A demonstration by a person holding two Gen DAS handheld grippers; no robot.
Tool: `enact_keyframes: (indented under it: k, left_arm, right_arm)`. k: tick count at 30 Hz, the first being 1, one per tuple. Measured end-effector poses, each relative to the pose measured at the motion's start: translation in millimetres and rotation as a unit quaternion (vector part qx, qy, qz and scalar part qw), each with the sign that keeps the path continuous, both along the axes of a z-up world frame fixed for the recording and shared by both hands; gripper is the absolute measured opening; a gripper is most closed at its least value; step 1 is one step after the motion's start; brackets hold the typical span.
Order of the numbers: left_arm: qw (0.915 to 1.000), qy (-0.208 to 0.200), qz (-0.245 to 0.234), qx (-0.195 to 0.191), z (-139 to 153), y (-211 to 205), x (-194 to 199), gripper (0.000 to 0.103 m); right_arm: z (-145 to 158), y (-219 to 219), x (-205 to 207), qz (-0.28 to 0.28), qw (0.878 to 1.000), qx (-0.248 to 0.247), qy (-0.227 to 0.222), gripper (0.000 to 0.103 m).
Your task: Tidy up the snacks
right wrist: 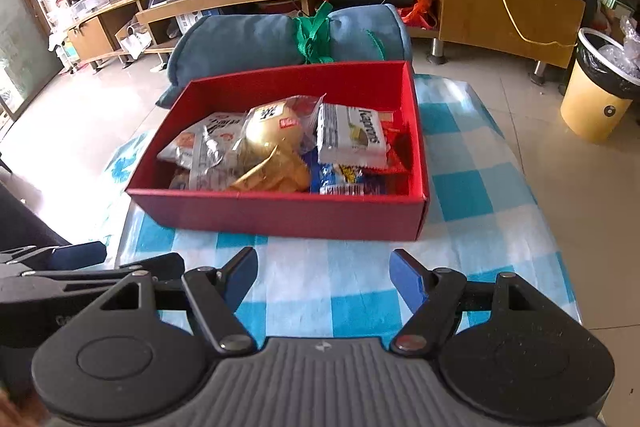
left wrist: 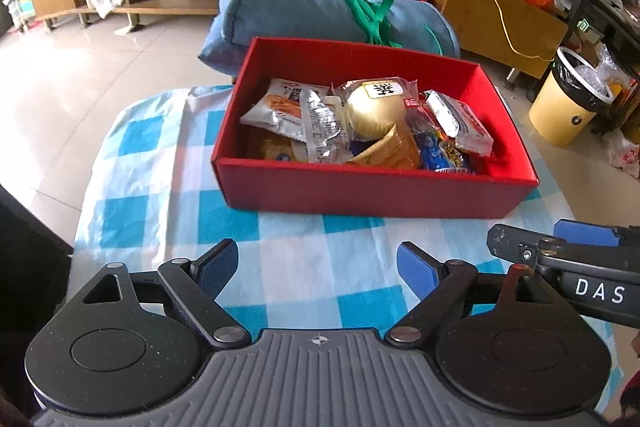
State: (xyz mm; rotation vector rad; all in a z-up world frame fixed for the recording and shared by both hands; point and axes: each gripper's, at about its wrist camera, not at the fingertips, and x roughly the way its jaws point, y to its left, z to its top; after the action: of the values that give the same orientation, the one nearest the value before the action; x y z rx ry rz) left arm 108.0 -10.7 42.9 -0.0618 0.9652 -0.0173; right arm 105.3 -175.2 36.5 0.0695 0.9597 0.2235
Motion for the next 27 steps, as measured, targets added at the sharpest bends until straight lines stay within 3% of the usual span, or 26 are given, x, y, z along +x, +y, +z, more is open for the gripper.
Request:
enact_keyframes:
  k: [27]
  left_arm:
    - [0.9995,-0.022,0.0,0.021,5,4,-47,0.096]
  right_arm:
    - [-1,-2,-49,0.01,1.0,0.019,0.0,0.069]
